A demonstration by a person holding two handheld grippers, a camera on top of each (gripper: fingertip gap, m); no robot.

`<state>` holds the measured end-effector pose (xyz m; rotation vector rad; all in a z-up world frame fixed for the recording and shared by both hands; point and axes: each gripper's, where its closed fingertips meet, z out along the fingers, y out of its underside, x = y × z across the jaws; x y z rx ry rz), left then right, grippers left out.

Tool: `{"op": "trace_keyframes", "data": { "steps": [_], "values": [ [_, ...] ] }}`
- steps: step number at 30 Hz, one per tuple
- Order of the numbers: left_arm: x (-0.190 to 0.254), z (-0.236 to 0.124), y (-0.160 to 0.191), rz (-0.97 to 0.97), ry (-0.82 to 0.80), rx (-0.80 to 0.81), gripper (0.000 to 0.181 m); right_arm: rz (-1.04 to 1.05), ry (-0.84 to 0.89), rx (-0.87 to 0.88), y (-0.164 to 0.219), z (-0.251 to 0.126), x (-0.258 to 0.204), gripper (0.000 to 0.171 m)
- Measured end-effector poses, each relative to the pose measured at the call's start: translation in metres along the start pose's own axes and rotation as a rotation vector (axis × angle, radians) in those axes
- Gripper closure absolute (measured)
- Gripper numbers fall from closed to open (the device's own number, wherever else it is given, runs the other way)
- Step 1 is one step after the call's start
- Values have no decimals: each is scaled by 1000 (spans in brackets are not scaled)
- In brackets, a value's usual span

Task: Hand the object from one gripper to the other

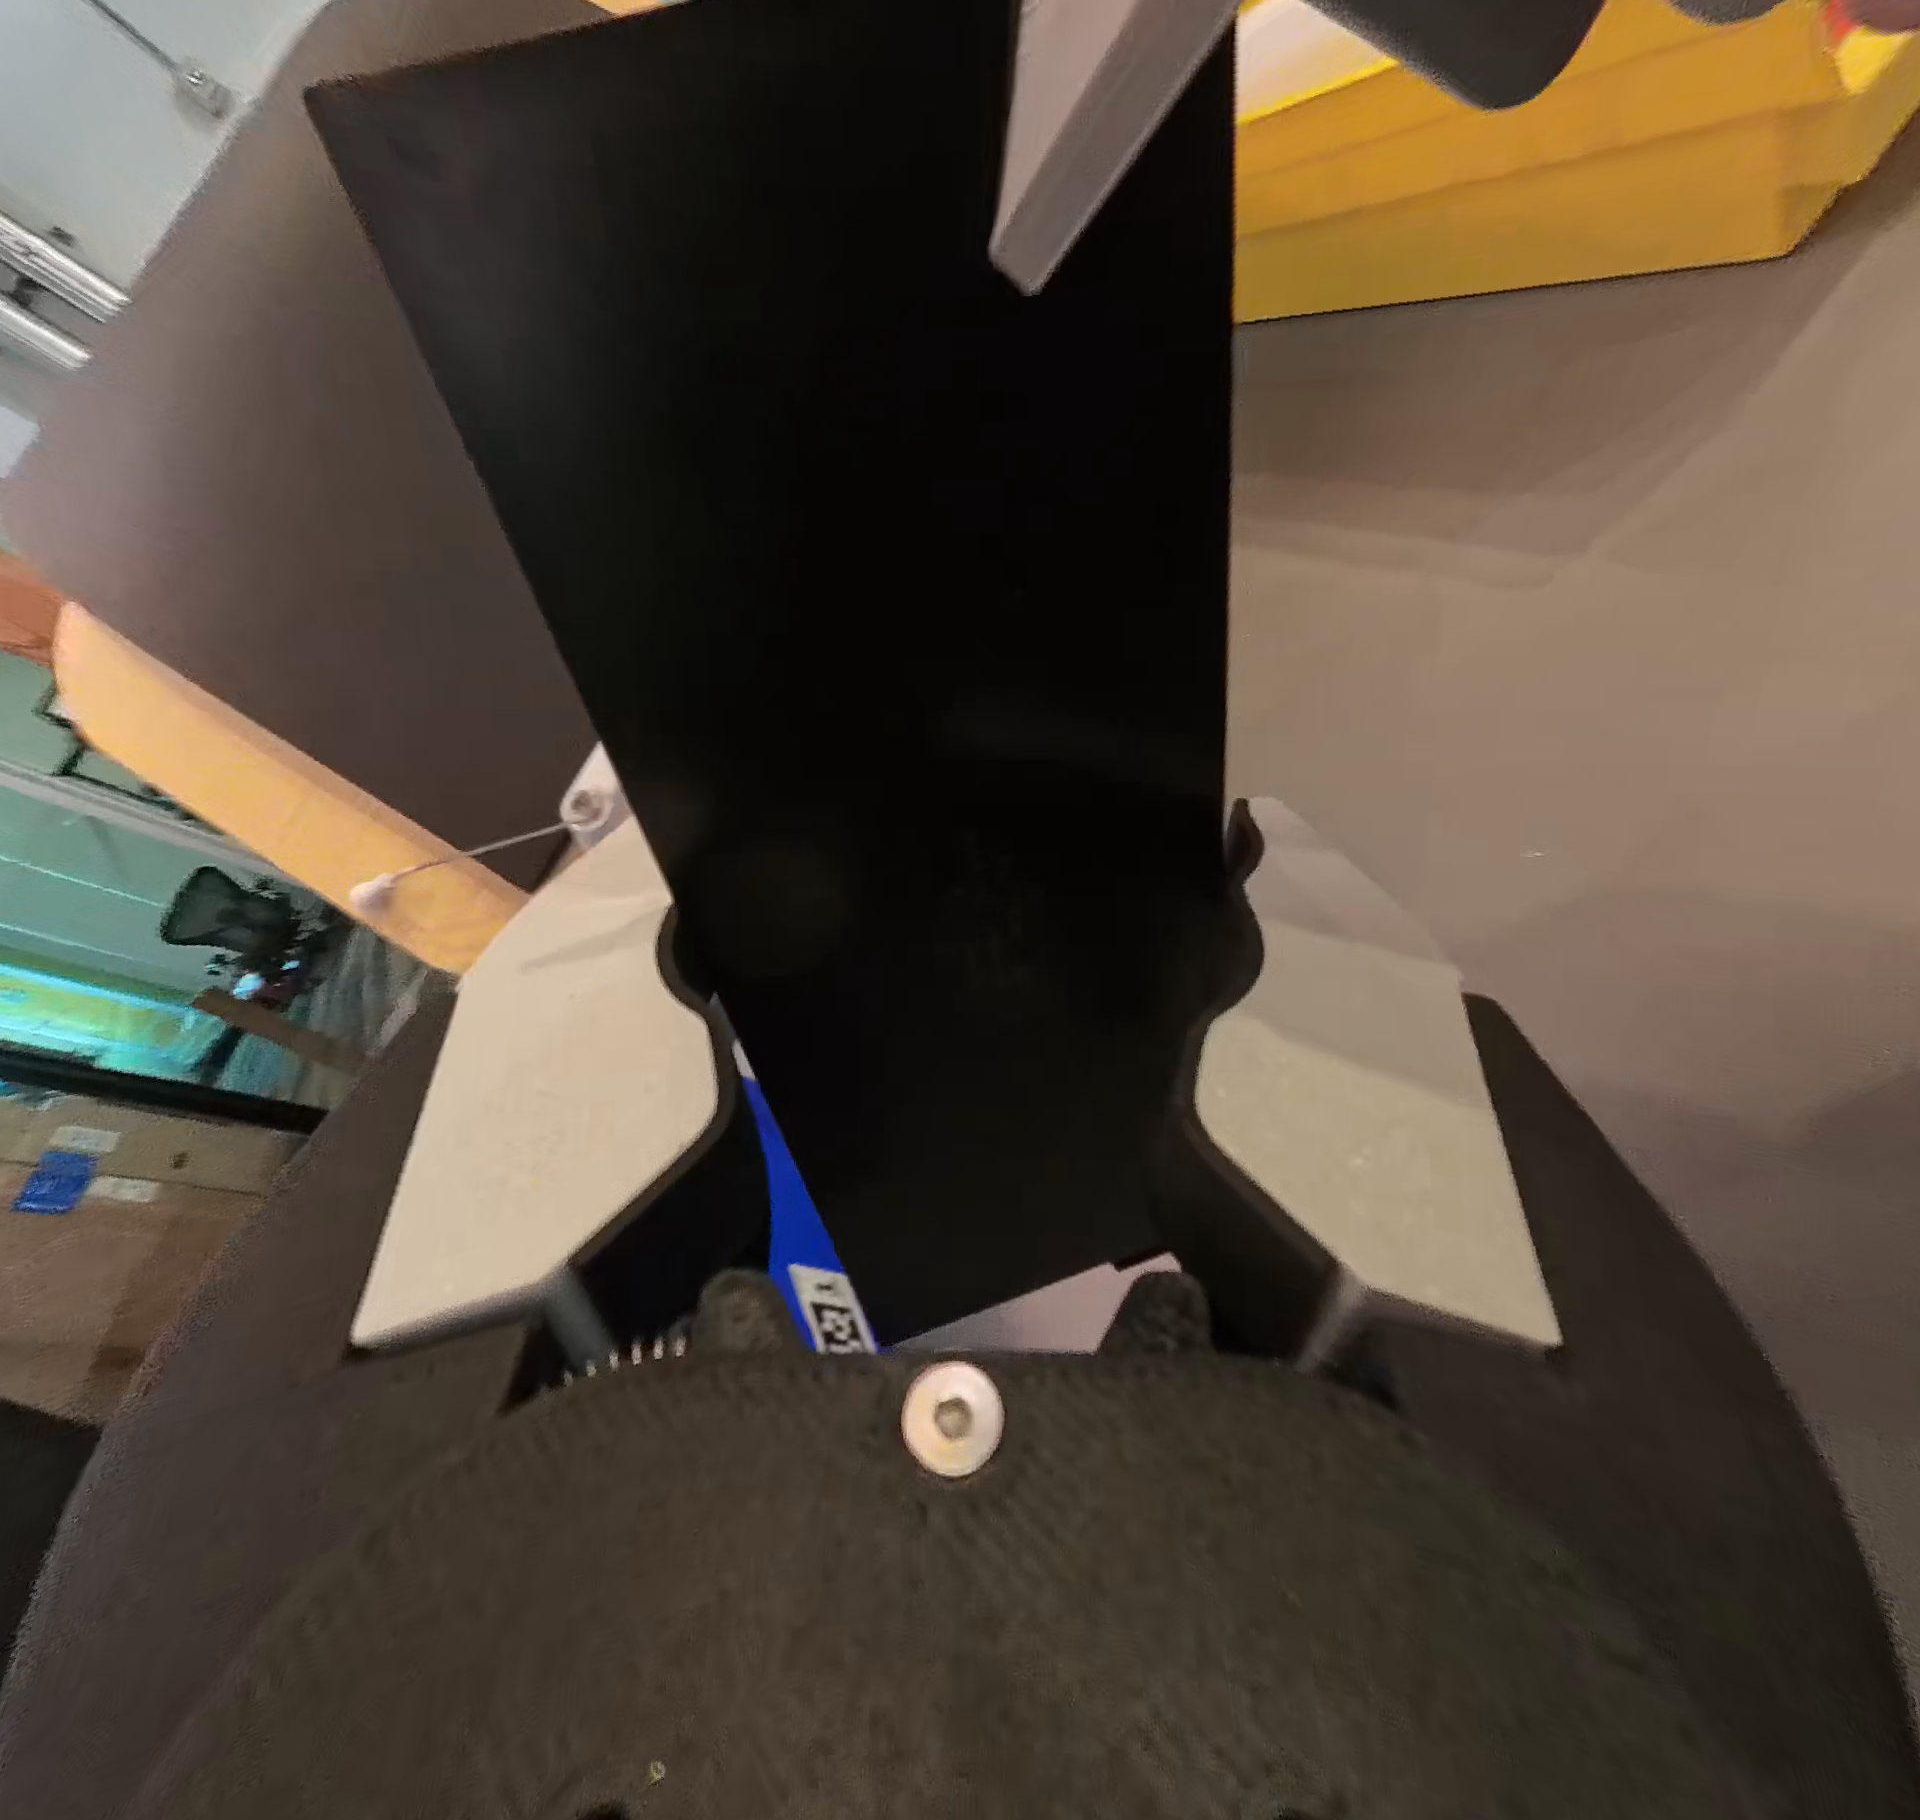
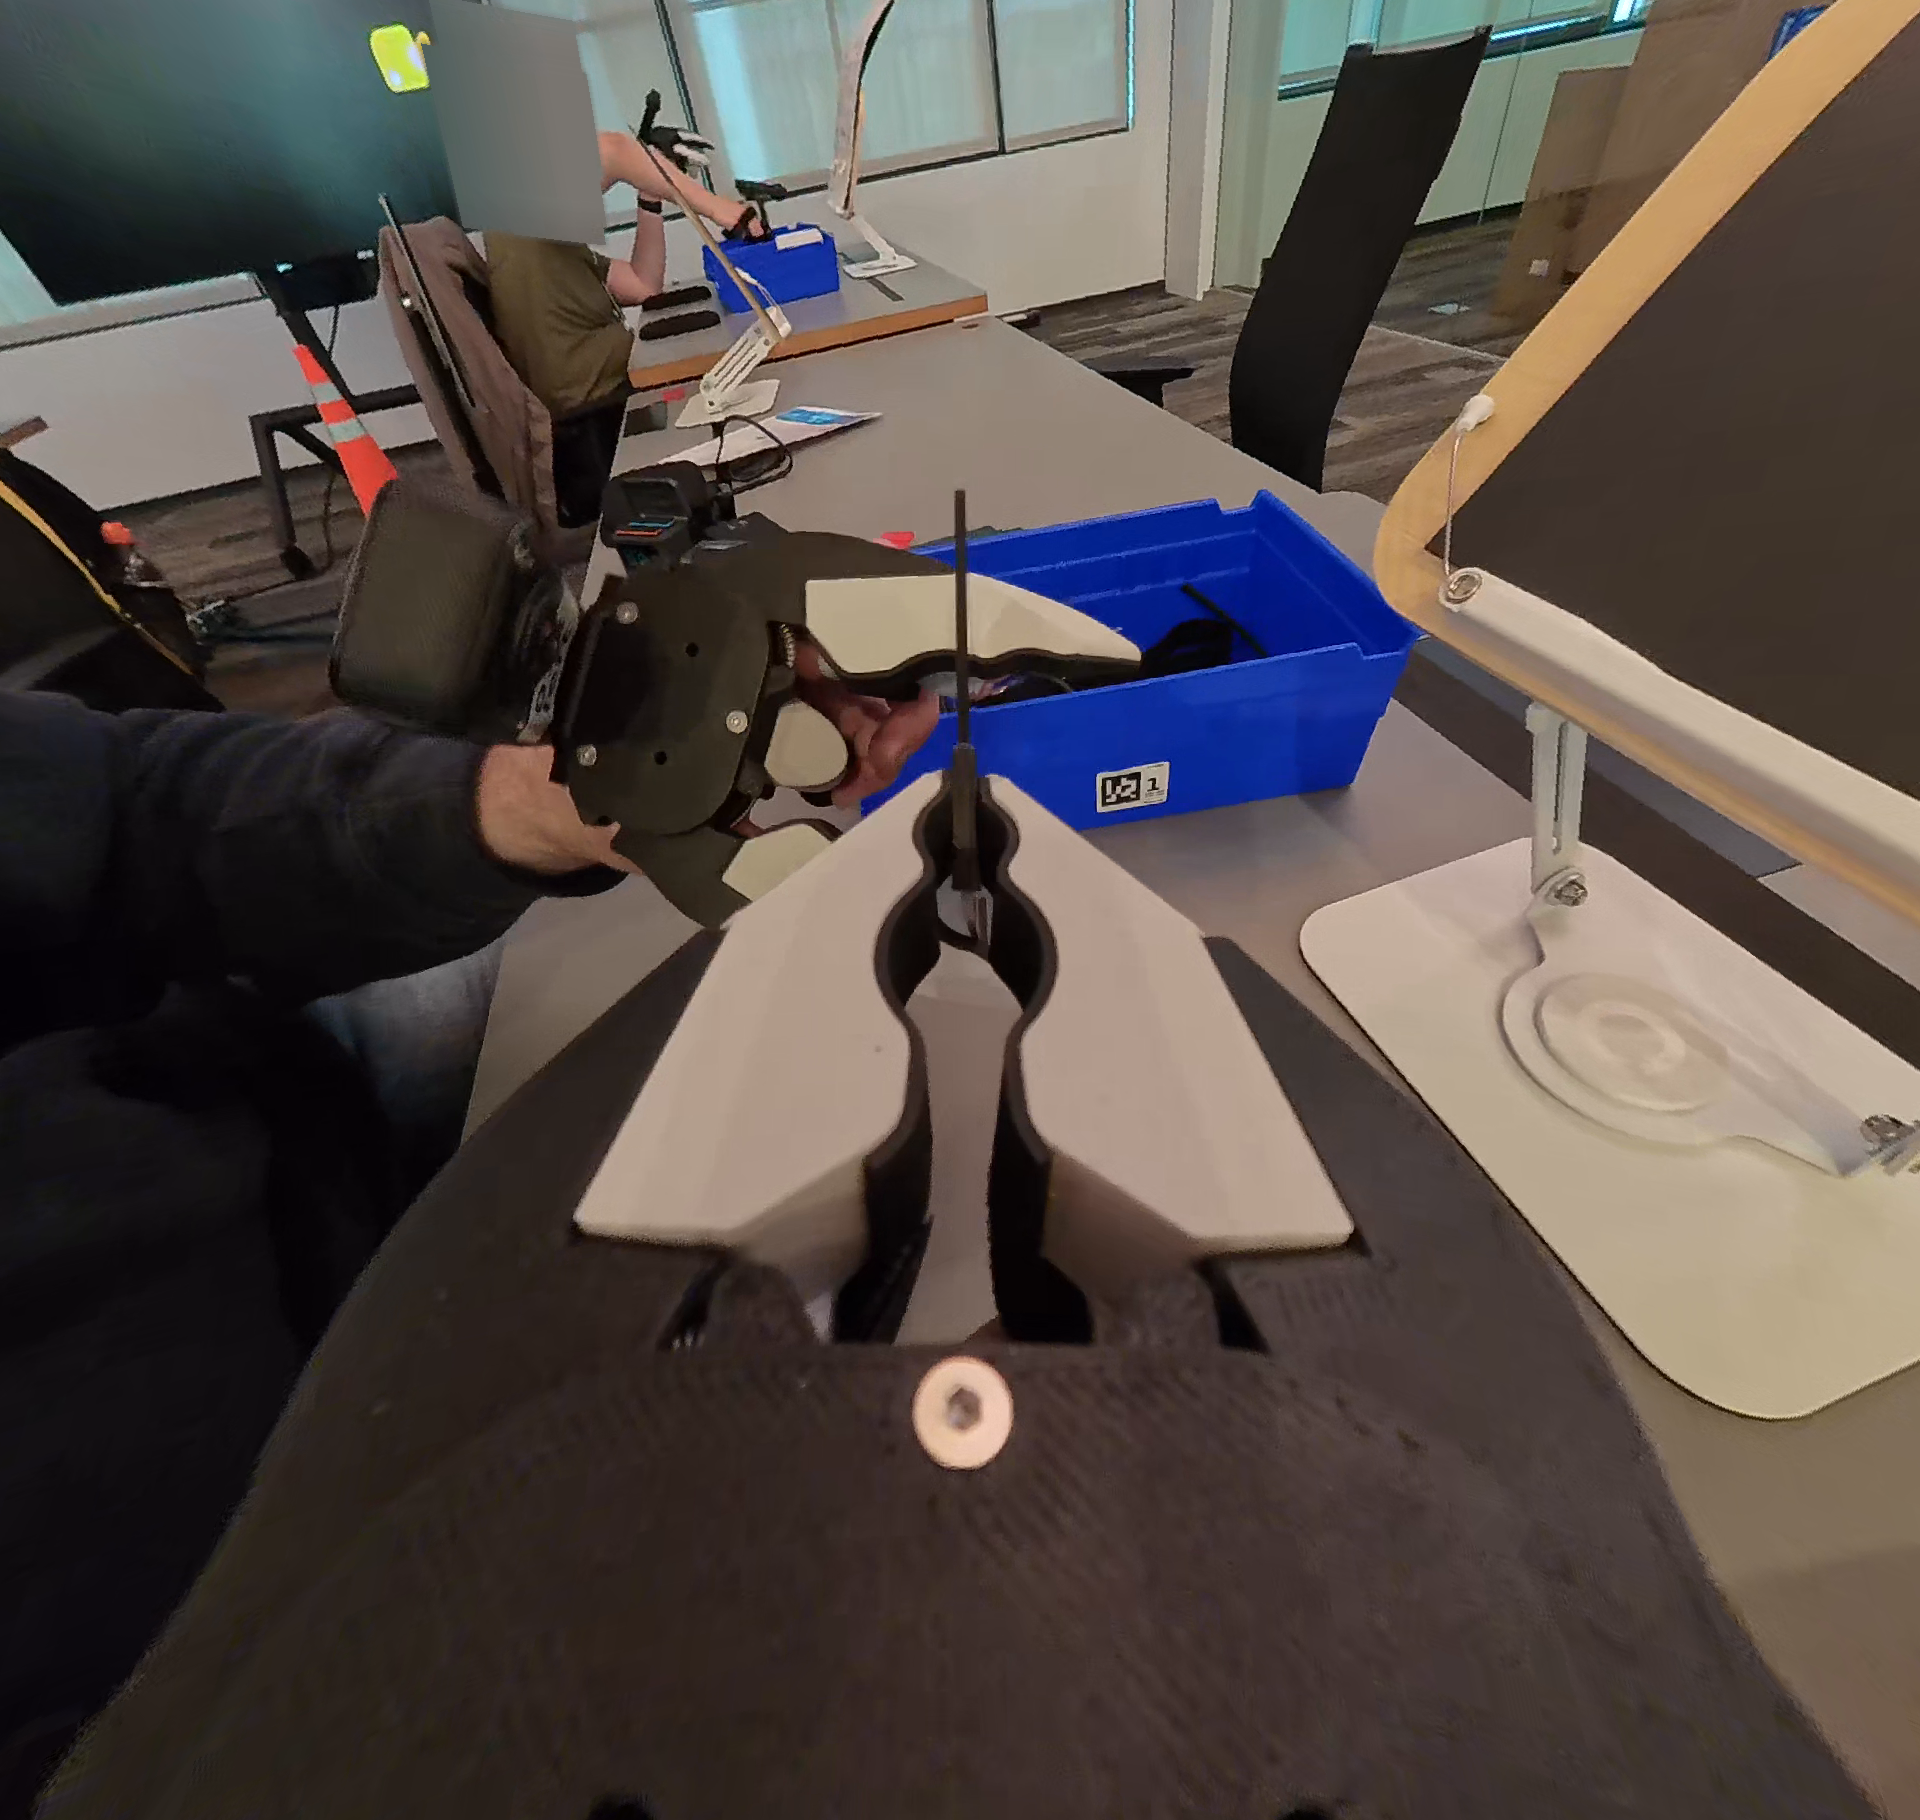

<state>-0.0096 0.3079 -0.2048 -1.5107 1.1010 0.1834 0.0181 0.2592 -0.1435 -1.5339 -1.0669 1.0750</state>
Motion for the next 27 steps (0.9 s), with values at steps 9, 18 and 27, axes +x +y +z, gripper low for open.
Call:
{"op": "trace_keyframes", "data": {
  "steps": [9,18,27],
  "values": [
    [-11,3,3,49,-172,-54,80,142,24,102,-1,1,1,171],
    [-8,0,3,-25,-81,-24,82,79,-14,120,-8,2,-2,139],
    [7,-29,-44,-697,490,276,82,-497,31,124,-12,-22,-2,61]
  ]
}}
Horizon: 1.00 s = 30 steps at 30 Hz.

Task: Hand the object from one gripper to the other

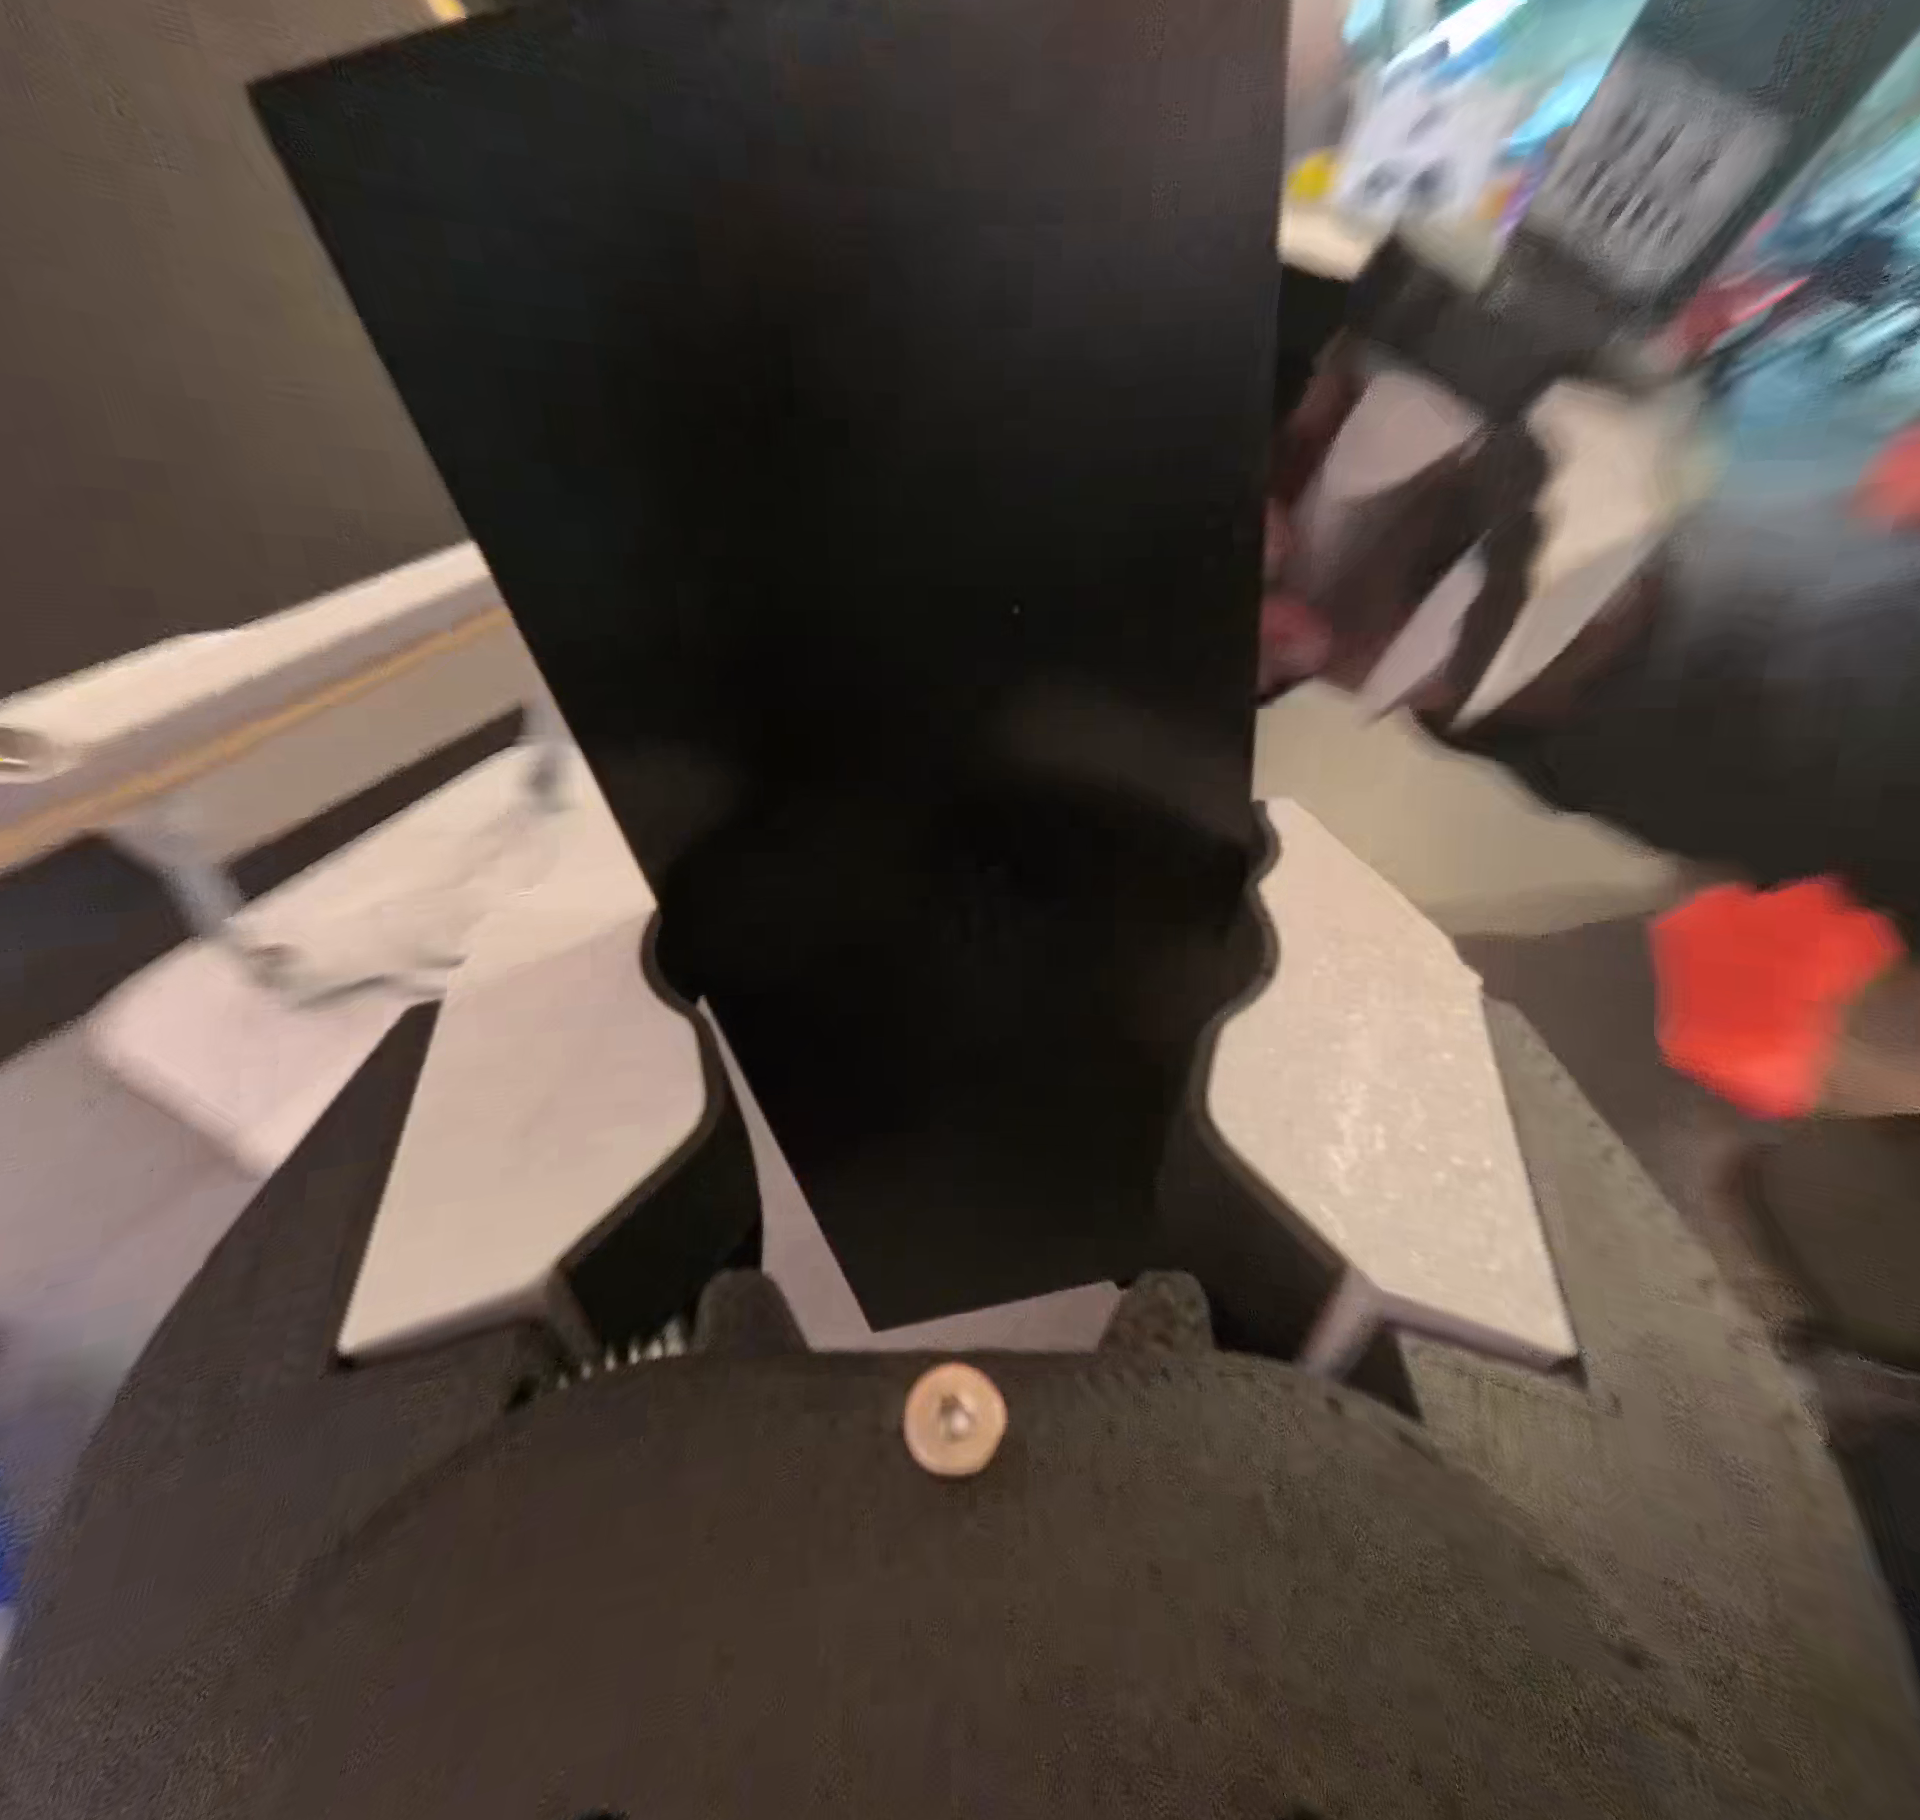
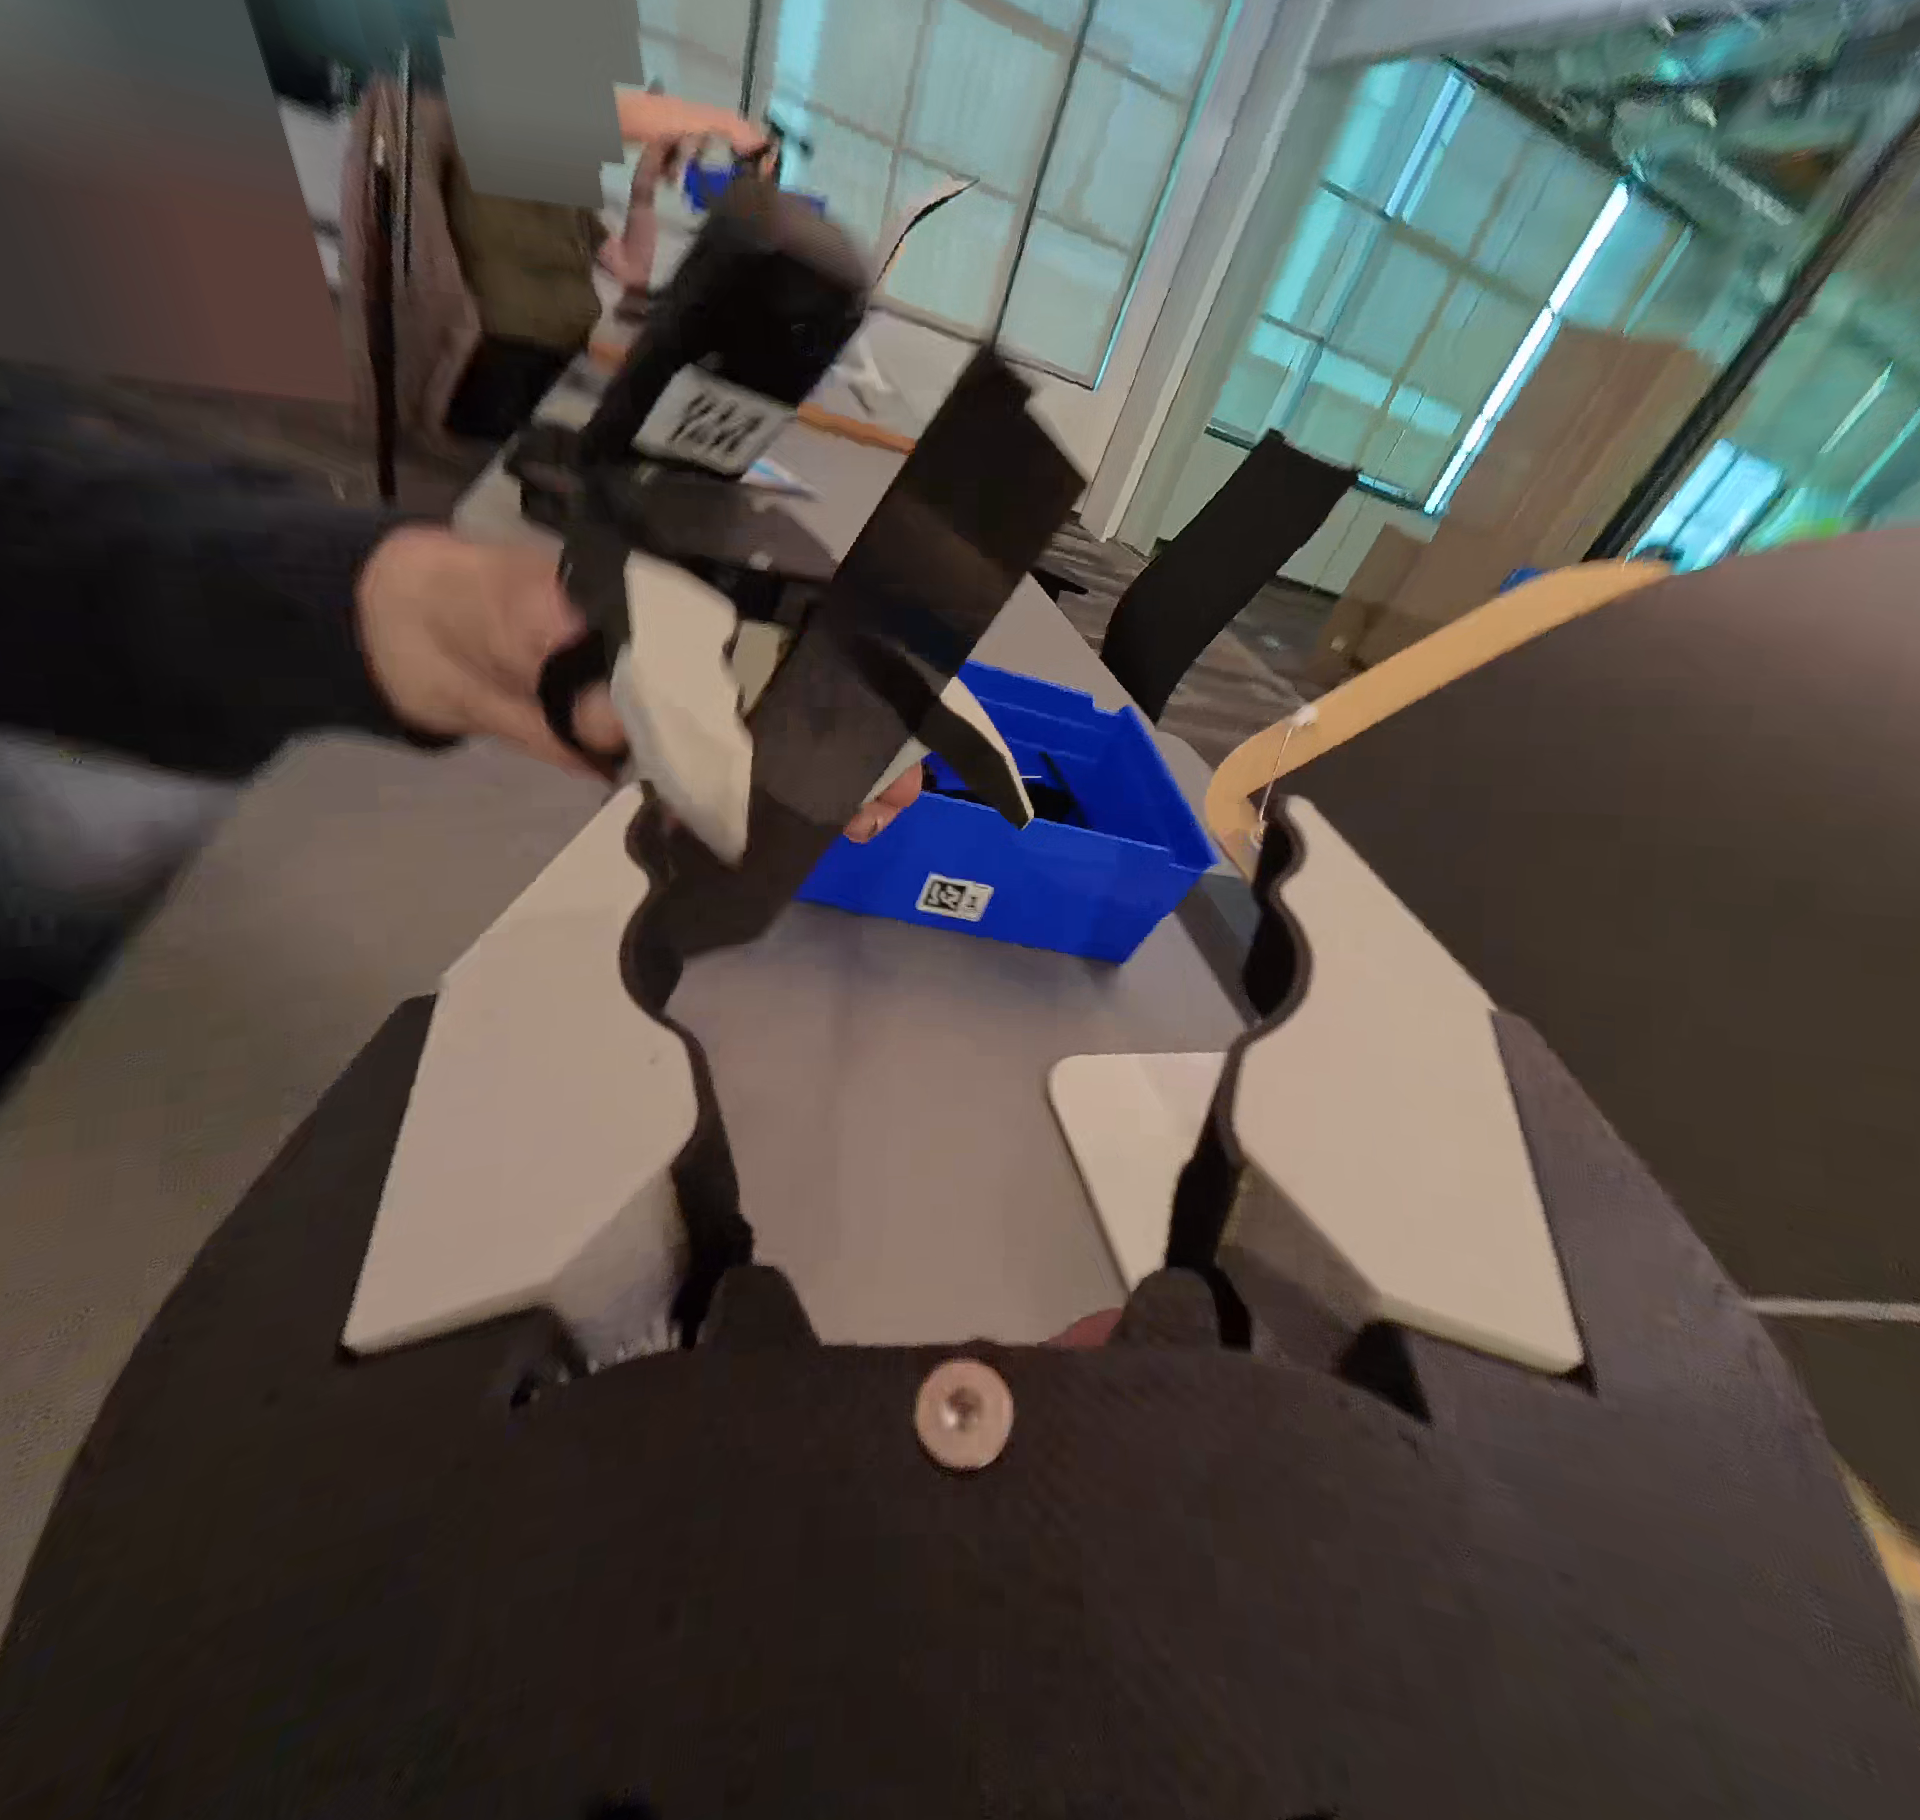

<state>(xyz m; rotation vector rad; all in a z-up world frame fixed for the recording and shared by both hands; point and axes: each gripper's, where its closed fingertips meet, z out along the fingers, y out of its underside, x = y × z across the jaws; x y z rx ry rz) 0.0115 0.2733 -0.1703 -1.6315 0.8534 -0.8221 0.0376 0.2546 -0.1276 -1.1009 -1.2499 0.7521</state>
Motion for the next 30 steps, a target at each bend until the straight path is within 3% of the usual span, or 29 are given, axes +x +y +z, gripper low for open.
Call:
{"op": "trace_keyframes", "data": {
  "steps": [5,7,11,15,24,30],
  "values": [
    [22,-13,-32,-383,365,182,82,-447,-34,-68,4,4,-32,35],
    [26,-15,-35,-439,438,193,82,-644,-38,-123,9,8,-42,32],
    [37,-9,-26,-557,555,128,82,-1228,-51,-278,25,14,-56,31],
    [48,-8,-26,-702,701,102,82,-1515,-127,-226,33,21,-83,27],
    [74,9,-12,-833,807,-11,82,-1702,-265,-156,49,31,-108,48],
    [85,17,-9,-879,844,-56,82,-1727,-159,-87,31,35,-107,73]
  ]
}}
